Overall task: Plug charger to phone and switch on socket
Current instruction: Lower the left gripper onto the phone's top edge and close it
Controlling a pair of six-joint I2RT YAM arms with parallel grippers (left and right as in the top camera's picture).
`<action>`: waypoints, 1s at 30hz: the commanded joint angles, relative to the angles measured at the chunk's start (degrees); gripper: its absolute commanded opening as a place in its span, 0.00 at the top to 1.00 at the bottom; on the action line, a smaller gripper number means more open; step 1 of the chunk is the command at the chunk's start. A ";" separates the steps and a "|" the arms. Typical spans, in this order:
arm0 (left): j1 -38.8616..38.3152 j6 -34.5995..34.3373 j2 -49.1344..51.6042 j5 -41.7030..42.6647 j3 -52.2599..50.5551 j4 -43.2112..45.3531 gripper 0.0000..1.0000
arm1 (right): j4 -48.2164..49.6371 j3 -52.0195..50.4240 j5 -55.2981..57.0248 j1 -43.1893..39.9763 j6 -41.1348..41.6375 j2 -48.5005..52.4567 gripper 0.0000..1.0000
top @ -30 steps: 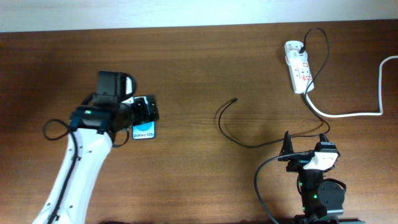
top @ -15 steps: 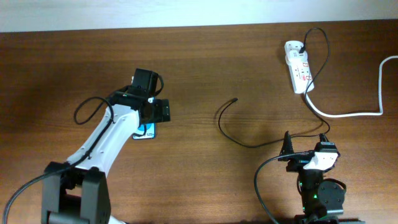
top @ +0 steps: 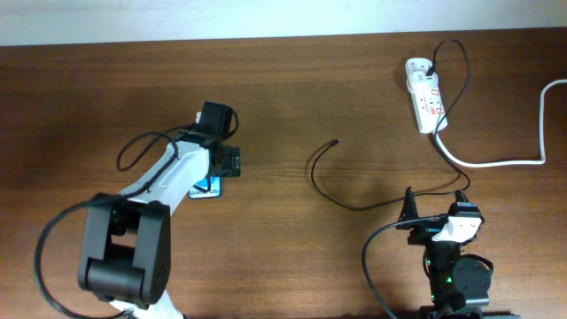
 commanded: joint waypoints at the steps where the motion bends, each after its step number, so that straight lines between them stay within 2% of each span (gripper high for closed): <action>1: -0.17 0.79 2.36 -3.98 0.31 0.24 0.01 | -0.24 -0.42 0.50 -0.22 0.46 -0.44 0.02; 8: 1.22 0.98 2.40 -4.74 0.31 0.79 0.01 | -0.24 -0.42 0.48 -0.20 0.46 -0.44 0.02; 10: 2.93 0.98 2.40 -1.68 0.31 0.70 0.01 | -0.24 -0.42 0.50 -0.22 0.46 -0.44 0.02; 12: 4.92 1.01 2.40 4.79 0.31 0.98 0.01 | -0.24 -0.42 0.50 -0.20 0.46 -0.44 0.02; 15: 6.71 1.11 2.40 8.28 0.26 1.09 0.01 | -0.24 -0.42 0.50 -0.20 0.46 -0.44 0.02; 18: 6.86 7.48 2.40 11.74 0.24 1.07 0.01 | -0.24 -0.42 0.50 -0.22 0.46 -0.44 0.02; 22: 6.86 12.39 2.40 11.74 -0.04 1.11 0.01 | -0.24 -0.42 0.50 -0.20 0.46 -0.44 0.02; 30: 6.88 12.96 2.47 11.06 -2.67 4.92 0.01 | -0.24 -0.42 0.50 -0.22 0.46 -0.44 0.02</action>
